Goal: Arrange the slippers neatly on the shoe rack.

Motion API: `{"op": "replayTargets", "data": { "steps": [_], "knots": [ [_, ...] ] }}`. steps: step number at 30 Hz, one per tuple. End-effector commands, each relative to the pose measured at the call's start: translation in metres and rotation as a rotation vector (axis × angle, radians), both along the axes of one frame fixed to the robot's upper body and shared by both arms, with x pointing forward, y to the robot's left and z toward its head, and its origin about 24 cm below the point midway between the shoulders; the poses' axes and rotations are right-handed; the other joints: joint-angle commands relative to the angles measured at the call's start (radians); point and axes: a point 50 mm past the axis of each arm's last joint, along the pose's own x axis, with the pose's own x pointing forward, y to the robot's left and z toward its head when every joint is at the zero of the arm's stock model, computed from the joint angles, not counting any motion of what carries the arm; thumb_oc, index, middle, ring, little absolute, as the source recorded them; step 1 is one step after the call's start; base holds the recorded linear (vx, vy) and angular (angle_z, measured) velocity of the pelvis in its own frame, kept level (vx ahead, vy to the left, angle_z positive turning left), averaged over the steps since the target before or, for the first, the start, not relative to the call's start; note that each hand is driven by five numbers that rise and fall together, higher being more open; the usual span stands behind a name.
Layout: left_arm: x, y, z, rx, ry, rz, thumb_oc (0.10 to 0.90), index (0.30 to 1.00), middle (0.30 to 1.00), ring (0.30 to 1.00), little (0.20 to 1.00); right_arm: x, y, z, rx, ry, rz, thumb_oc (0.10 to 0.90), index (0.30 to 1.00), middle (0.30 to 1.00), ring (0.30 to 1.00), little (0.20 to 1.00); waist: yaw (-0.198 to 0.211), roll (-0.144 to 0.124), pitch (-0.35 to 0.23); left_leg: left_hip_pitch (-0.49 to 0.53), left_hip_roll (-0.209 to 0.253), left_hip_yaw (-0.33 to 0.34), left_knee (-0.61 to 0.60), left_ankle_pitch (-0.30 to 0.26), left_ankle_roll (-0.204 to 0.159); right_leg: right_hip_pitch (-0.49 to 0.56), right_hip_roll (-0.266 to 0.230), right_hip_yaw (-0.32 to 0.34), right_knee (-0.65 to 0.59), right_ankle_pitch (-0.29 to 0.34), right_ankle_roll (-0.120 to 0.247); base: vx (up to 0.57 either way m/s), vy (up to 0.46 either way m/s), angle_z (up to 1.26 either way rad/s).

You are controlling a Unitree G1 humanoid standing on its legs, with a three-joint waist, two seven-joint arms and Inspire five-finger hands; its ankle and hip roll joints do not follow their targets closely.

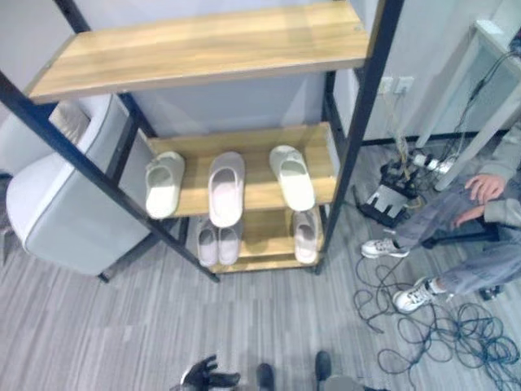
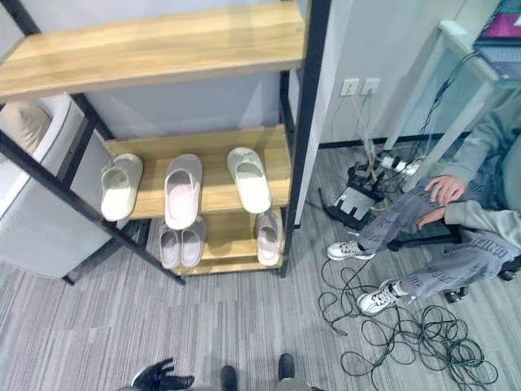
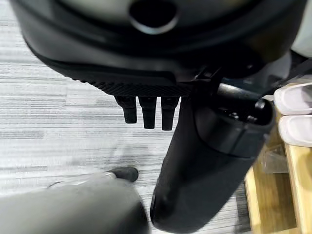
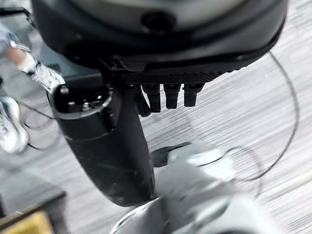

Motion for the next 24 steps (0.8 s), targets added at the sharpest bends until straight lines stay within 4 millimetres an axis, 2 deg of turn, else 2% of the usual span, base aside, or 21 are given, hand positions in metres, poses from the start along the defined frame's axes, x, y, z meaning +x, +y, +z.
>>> {"op": "replayTargets", "data": {
  "steps": [1,2,3,4,5,8,9,11,12,13,14,15,16,17,18,20,21,22,23,24],
  "knots": [
    [-0.031,-0.010,-0.011,-0.029,0.094,0.011,0.800,0.900,0.900,0.900,0.900,-0.006,-0.022,0.006,-0.074,0.010,0.008,0.800,0.900,0.900,0.900,0.900,0.016,0.022,-0.047,-0.015,0.107,0.001,-0.145,0.063,0.003,0.051,0.044,0.043,0.036,-0.154,0.038,0.16,0.122,0.24],
    [-0.036,-0.006,-0.012,-0.018,0.115,0.027,0.800,0.900,0.900,0.900,0.900,-0.003,-0.024,0.007,-0.074,-0.004,-0.008,0.800,0.900,0.900,0.900,0.900,0.026,0.014,-0.048,-0.022,0.109,-0.018,-0.189,0.077,0.001,0.057,0.042,0.044,0.034,-0.158,0.044,0.18,0.192,0.04],
    [-0.051,0.004,-0.013,0.008,0.174,0.057,0.800,0.900,0.900,0.900,0.900,0.001,-0.023,0.007,-0.070,-0.020,-0.001,0.800,0.900,0.900,0.900,0.900,0.032,0.009,-0.060,-0.013,0.125,-0.010,-0.229,0.088,-0.002,0.065,0.040,0.046,0.036,-0.170,0.052,0.25,0.269,-0.08],
    [-0.057,0.010,-0.013,0.025,0.194,0.062,0.800,0.900,0.900,0.900,0.900,0.001,-0.022,0.007,-0.065,-0.025,-0.003,0.800,0.900,0.900,0.900,0.900,0.033,0.005,-0.072,0.001,0.131,0.003,-0.234,0.090,-0.003,0.074,0.034,0.044,0.035,-0.170,0.060,0.34,0.379,-0.22],
    [-0.063,0.015,-0.013,0.046,0.223,0.038,0.800,0.900,0.900,0.900,0.900,0.001,-0.023,0.008,-0.068,-0.032,0.006,0.800,0.900,0.900,0.900,0.900,0.035,-0.011,-0.095,0.013,0.122,0.011,-0.221,0.074,0.008,0.085,0.011,0.047,0.046,-0.174,0.077,0.23,0.234,-0.23],
    [-0.062,0.021,-0.012,0.066,0.224,0.026,0.800,0.900,0.900,0.900,0.900,0.011,-0.024,0.010,-0.070,-0.076,-0.001,0.800,0.900,0.900,0.900,0.900,0.036,-0.026,-0.104,0.019,0.111,0.021,-0.202,0.052,0.023,0.076,-0.016,0.060,0.093,-0.178,0.090,0.22,0.274,-0.10],
    [-0.053,0.030,-0.009,0.098,0.200,0.024,0.800,0.900,0.900,0.900,0.900,0.032,-0.027,0.017,-0.106,-0.166,0.025,0.800,0.900,0.900,0.900,0.900,0.036,-0.038,-0.098,0.024,0.099,0.036,-0.178,0.025,0.043,0.046,-0.035,0.071,0.174,-0.185,0.110,0.11,0.239,-0.26],
    [-0.043,0.035,-0.005,0.130,0.164,0.014,0.800,0.900,0.900,0.900,0.900,0.057,-0.033,0.030,-0.200,-0.263,0.102,0.800,0.900,0.900,0.900,0.900,0.035,-0.041,-0.080,0.034,0.087,0.047,-0.159,-0.004,0.072,-0.010,-0.048,0.092,0.284,-0.183,0.125,0.09,0.242,-0.25],
    [-0.043,0.035,-0.005,0.130,0.164,0.013,0.800,0.900,0.900,0.900,0.900,0.057,-0.033,0.030,-0.201,-0.262,0.102,0.800,0.900,0.900,0.900,0.900,0.038,-0.042,-0.081,0.034,0.087,0.050,-0.157,-0.005,0.072,-0.014,-0.049,0.096,0.289,-0.186,0.126,0.06,0.224,-0.25],
    [-0.036,0.035,-0.002,0.155,0.128,-0.015,0.800,0.900,0.900,0.900,0.900,0.084,-0.038,0.049,-0.317,-0.354,0.223,0.800,0.900,0.900,0.900,0.900,0.032,-0.039,-0.058,0.054,0.074,0.058,-0.142,-0.031,0.102,-0.066,-0.067,0.105,0.398,-0.145,0.138,0.04,0.144,-0.32],
    [-0.036,0.035,-0.003,0.155,0.128,-0.016,0.800,0.900,0.900,0.900,0.900,0.083,-0.038,0.049,-0.317,-0.353,0.223,0.800,0.900,0.900,0.900,0.900,0.035,-0.040,-0.058,0.054,0.073,0.061,-0.141,-0.032,0.103,-0.069,-0.068,0.109,0.402,-0.147,0.139,0.07,0.283,-0.35],
    [-0.023,0.036,0.002,0.196,0.084,-0.069,0.800,0.900,0.900,0.900,0.900,0.108,-0.045,0.073,-0.460,-0.458,0.342,0.800,0.900,0.900,0.900,0.900,0.022,-0.027,-0.030,0.078,0.066,0.069,-0.135,-0.047,0.126,-0.117,-0.080,0.109,0.510,-0.108,0.134,0.02,0.143,-0.48],
    [-0.023,0.036,0.002,0.196,0.085,-0.069,0.800,0.900,0.900,0.900,0.900,0.108,-0.045,0.073,-0.460,-0.457,0.342,0.800,0.900,0.900,0.900,0.900,0.023,-0.027,-0.030,0.077,0.065,0.071,-0.134,-0.048,0.126,-0.119,-0.080,0.111,0.514,-0.110,0.134,0.09,0.232,-0.46],
    [-0.016,0.037,0.005,0.217,0.053,-0.084,0.800,0.900,0.900,0.900,0.900,0.116,-0.049,0.089,-0.582,-0.500,0.413,0.800,0.900,0.900,0.900,0.900,0.011,-0.016,-0.021,0.112,0.058,0.073,-0.146,-0.059,0.135,-0.155,-0.084,0.096,0.569,-0.110,0.124,0.11,0.105,-0.40],
    [-0.012,0.038,0.006,0.226,0.036,-0.084,0.800,0.900,0.900,0.900,0.900,0.117,-0.052,0.096,-0.642,-0.510,0.430,0.800,0.900,0.900,0.900,0.900,0.005,-0.013,-0.022,0.124,0.051,0.070,-0.153,-0.063,0.135,-0.159,-0.079,0.092,0.552,-0.116,0.120,0.20,0.089,-0.12],
    [-0.009,0.036,0.008,0.235,0.011,-0.089,0.800,0.900,0.900,0.900,0.900,0.120,-0.063,0.113,-0.810,-0.522,0.445,0.800,0.900,0.900,0.900,0.900,-0.011,-0.009,-0.031,0.149,0.042,0.076,-0.170,-0.076,0.129,-0.163,-0.070,0.069,0.420,-0.127,0.121,0.19,-0.084,-0.13],
    [-0.012,0.032,0.006,0.239,0.013,-0.123,0.800,0.900,0.900,0.900,0.900,0.119,-0.067,0.124,-0.896,-0.533,0.424,0.800,0.900,0.900,0.900,0.900,-0.018,-0.008,-0.036,0.157,0.041,0.077,-0.163,-0.090,0.119,-0.167,-0.063,0.053,0.310,-0.114,0.123,0.11,-0.120,-0.33],
    [-0.012,0.032,0.006,0.239,0.013,-0.124,0.800,0.900,0.900,0.900,0.900,0.119,-0.067,0.124,-0.896,-0.532,0.424,0.800,0.900,0.900,0.900,0.900,-0.019,-0.007,-0.036,0.157,0.042,0.077,-0.162,-0.090,0.119,-0.166,-0.062,0.052,0.309,-0.114,0.123,0.19,-0.243,-0.28],
    [-0.024,0.026,0.002,0.253,0.047,-0.166,0.800,0.900,0.900,0.900,0.900,0.105,-0.071,0.129,-0.945,-0.530,0.371,0.800,0.900,0.900,0.900,0.900,-0.028,-0.012,-0.056,0.164,0.037,0.071,-0.150,-0.102,0.115,-0.123,-0.039,0.108,0.231,-0.115,0.130,0.15,-0.199,-0.07],
    [-0.027,0.023,0.000,0.244,0.055,-0.168,0.800,0.900,0.900,0.900,0.900,0.102,-0.074,0.131,-0.962,-0.524,0.366,0.800,0.900,0.900,0.900,0.900,-0.031,-0.006,-0.065,0.164,0.039,0.071,-0.151,-0.098,0.111,-0.113,-0.033,0.122,0.222,-0.114,0.126,0.18,-0.241,0.14]
  ]
}}
